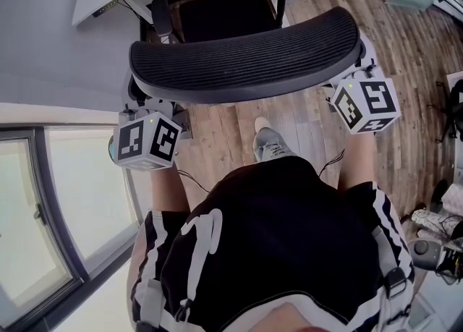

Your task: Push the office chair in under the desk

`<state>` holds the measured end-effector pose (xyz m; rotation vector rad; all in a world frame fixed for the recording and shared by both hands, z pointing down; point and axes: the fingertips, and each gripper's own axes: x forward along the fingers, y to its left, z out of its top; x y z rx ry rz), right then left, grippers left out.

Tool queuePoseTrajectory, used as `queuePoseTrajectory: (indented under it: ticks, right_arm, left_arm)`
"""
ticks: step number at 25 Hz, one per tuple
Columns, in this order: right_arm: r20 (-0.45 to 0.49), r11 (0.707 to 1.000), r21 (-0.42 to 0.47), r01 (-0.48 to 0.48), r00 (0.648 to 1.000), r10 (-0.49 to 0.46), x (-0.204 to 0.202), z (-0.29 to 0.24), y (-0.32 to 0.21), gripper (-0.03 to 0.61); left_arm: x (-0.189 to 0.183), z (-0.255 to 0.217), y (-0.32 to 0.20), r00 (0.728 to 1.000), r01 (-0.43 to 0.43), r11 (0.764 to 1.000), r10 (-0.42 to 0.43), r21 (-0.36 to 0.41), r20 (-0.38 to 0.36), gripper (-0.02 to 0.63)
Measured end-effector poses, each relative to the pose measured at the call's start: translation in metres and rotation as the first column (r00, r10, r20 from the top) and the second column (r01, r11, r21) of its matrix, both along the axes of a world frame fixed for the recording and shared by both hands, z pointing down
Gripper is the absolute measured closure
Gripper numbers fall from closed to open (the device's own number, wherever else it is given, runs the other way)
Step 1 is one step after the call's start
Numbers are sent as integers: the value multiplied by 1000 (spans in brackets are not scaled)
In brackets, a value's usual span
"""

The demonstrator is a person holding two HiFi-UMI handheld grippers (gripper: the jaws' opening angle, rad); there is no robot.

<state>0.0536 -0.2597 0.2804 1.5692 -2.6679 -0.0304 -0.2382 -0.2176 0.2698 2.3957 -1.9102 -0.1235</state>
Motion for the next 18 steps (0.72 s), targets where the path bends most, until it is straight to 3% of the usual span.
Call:
queuePoseTrajectory:
  ticks: [18]
  right_arm:
    - [-8, 1000, -3, 12, 1000, -12, 2, 1, -29, 325]
  left_arm:
    - [3, 1, -25, 1000, 7, 1000, -7, 9, 0, 347]
